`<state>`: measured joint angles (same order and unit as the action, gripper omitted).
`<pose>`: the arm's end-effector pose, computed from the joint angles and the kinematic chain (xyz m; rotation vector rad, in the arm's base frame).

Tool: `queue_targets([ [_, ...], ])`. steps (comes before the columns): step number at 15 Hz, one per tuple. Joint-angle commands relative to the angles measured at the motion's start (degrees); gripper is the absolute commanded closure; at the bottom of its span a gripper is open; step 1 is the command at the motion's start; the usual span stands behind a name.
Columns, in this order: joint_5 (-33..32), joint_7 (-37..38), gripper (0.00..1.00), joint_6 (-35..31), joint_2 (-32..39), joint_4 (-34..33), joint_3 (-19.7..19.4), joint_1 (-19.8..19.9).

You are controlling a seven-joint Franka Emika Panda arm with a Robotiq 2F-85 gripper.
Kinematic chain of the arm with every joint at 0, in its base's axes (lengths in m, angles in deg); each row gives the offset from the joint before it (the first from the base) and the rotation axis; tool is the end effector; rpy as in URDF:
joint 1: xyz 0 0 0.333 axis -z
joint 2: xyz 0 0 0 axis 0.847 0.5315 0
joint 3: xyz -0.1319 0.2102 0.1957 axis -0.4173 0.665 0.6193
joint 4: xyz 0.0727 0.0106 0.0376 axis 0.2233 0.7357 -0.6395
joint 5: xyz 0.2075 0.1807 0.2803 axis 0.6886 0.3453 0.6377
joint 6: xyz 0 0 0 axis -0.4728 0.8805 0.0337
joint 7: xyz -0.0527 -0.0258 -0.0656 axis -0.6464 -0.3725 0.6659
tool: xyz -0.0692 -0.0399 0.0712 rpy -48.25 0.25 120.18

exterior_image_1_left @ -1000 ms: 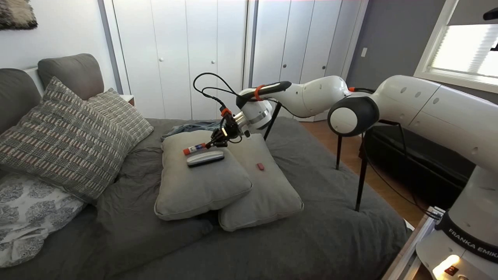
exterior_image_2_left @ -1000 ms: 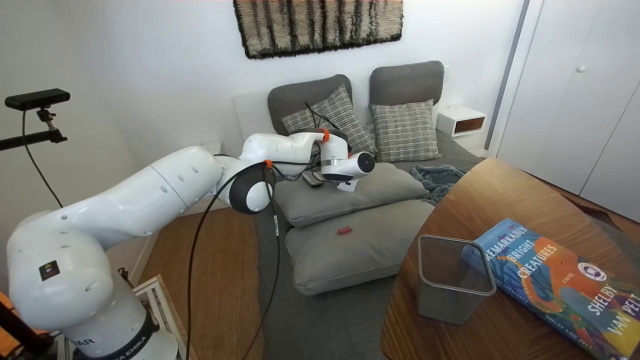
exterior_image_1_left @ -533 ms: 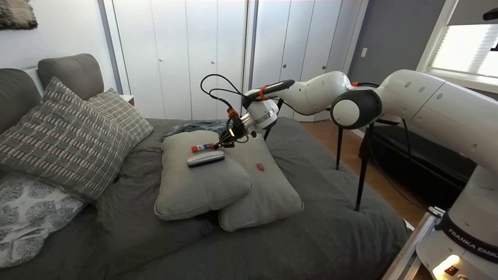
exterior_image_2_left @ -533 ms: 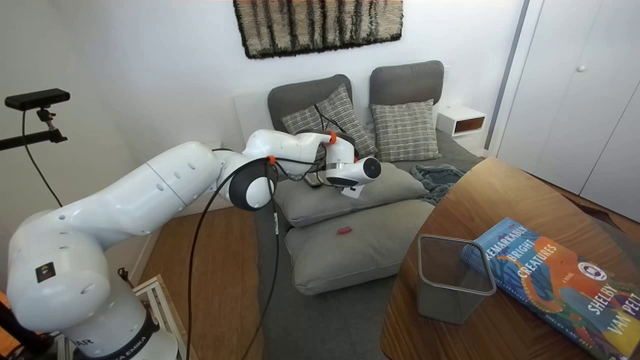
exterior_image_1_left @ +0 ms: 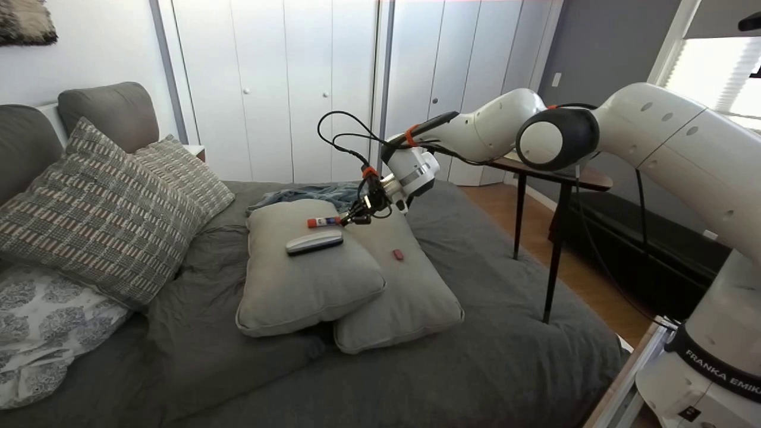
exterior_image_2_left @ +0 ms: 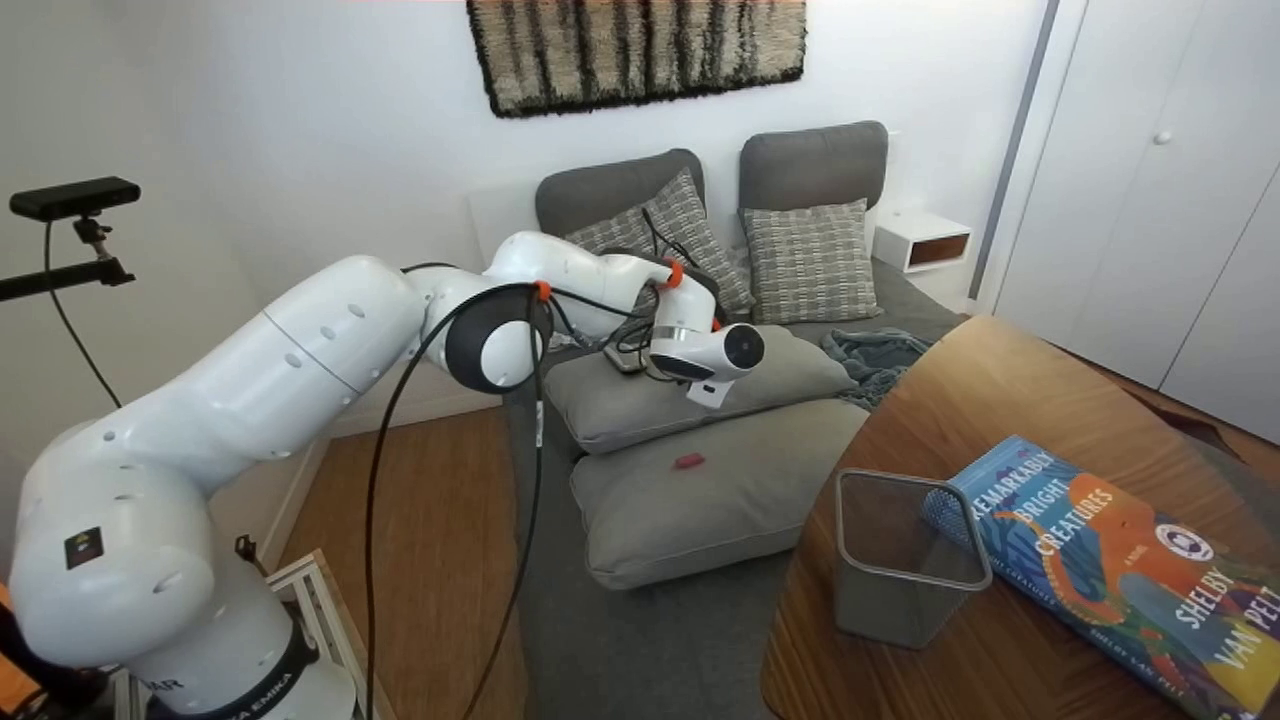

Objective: Pick up the glue stick and put it on the left gray pillow

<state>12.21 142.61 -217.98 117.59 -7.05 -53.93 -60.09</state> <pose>0.7762 0.0444 0.1193 -1.3901 1.8090 0.4130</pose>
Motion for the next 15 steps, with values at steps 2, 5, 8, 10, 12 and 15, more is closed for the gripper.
queue_targets([
  [2,1.1,-4.3,0.99,-2.4,-7.1,11.4,3.0,2.4],
  [5,1.8,-6.8,0.99,-2.3,-8.6,13.5,3.9,3.0],
  [8,3.1,-9.1,0.99,-3.4,-9.2,13.6,4.6,2.6],
  [10,3.5,-9.1,0.99,-4.1,-8.8,12.8,4.9,2.1],
  [12,3.7,-8.8,0.99,-4.7,-8.5,12.2,5.4,1.9],
  [15,3.7,-7.9,0.99,-5.2,-8.1,11.7,5.7,1.5],
])
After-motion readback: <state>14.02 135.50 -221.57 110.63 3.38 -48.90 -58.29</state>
